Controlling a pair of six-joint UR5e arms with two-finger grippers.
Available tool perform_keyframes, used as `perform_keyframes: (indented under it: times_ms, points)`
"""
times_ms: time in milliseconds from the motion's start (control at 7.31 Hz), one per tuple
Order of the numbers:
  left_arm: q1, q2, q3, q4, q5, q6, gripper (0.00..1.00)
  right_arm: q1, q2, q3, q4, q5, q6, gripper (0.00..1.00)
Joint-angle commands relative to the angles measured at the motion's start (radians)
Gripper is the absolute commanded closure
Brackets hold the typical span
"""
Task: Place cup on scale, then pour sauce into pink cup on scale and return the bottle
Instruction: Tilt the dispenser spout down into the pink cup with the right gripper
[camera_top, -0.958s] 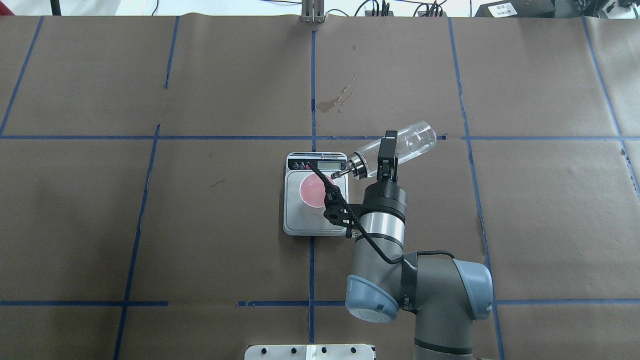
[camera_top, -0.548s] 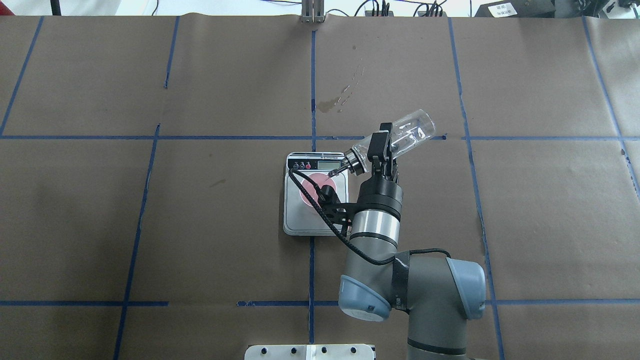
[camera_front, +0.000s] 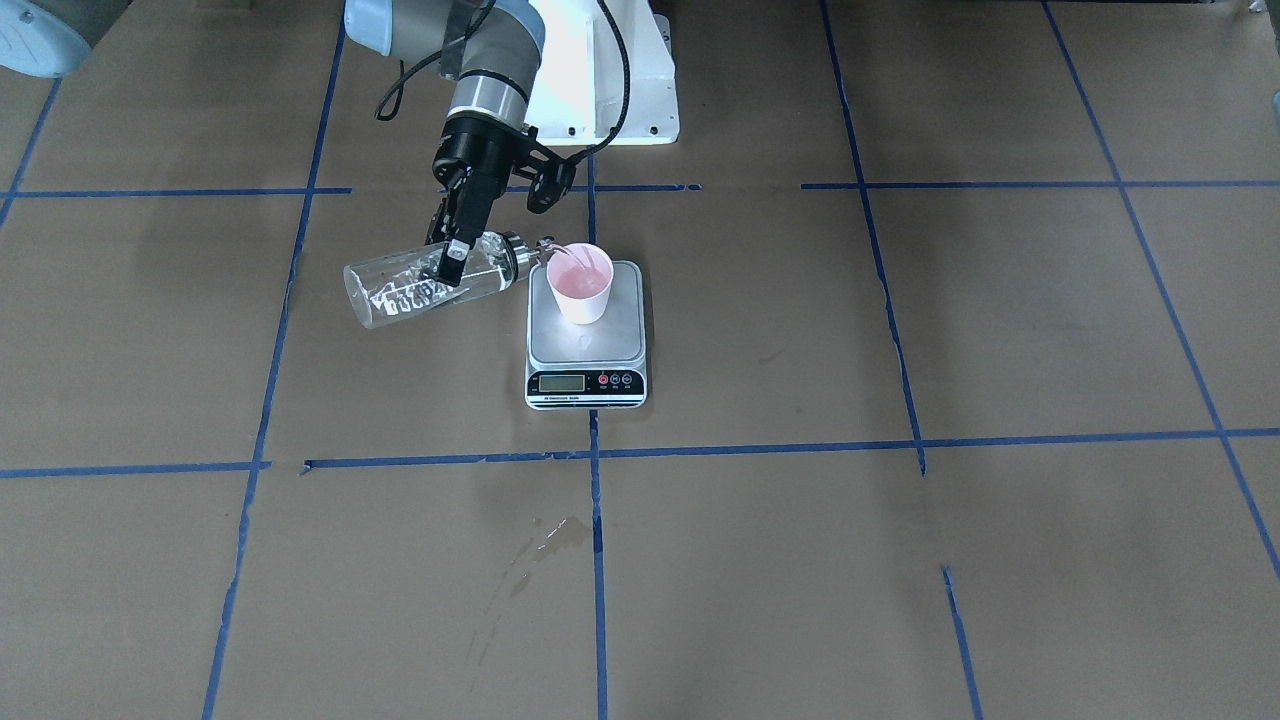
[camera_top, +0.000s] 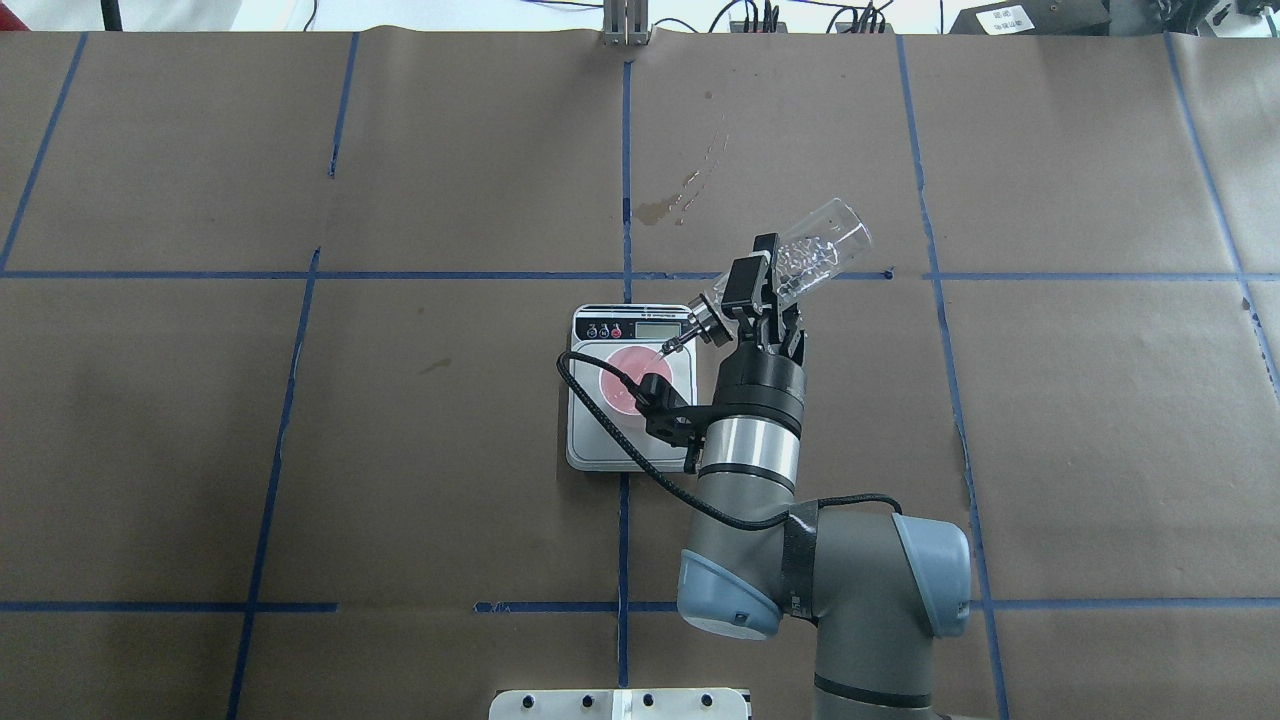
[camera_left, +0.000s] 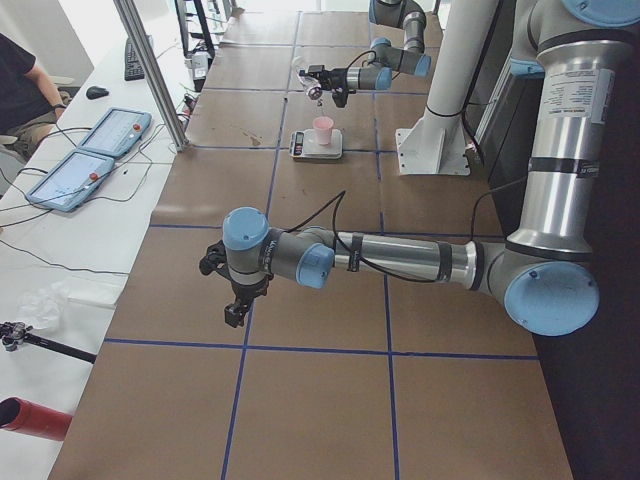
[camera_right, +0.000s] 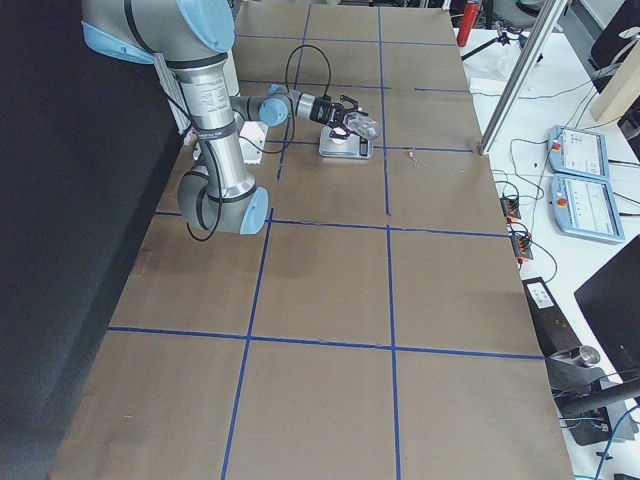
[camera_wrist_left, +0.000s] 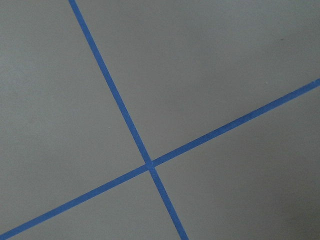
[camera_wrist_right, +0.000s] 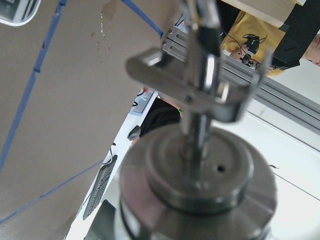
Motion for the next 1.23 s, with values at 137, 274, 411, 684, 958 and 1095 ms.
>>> perform_keyframes:
  times_ms: [137,274,411,684,958,1095]
  points:
    - [0.000,0.000,-0.003,0.000,0.000,0.000,0.00,0.001,0.000,0.002,0.009,0.004,-0.009,1.00]
    - [0.000,0.000,-0.005,0.000,0.000,-0.002,0.00,0.001,0.000,0.006,0.029,0.010,0.018,1.00]
    - [-0.002,0.001,-0.008,0.000,-0.002,0.000,0.00,-0.001,-0.017,0.000,0.114,0.020,0.108,1.00]
    - [-0.002,0.003,-0.015,0.000,0.000,0.000,0.00,-0.002,-0.021,0.000,0.150,0.048,0.152,1.00]
    - [-0.005,0.005,-0.018,0.000,0.000,0.000,0.00,-0.004,-0.032,0.006,0.157,0.077,0.253,1.00]
    - [-0.008,0.005,-0.018,0.000,0.000,0.000,0.00,-0.005,-0.032,0.015,0.158,0.102,0.324,1.00]
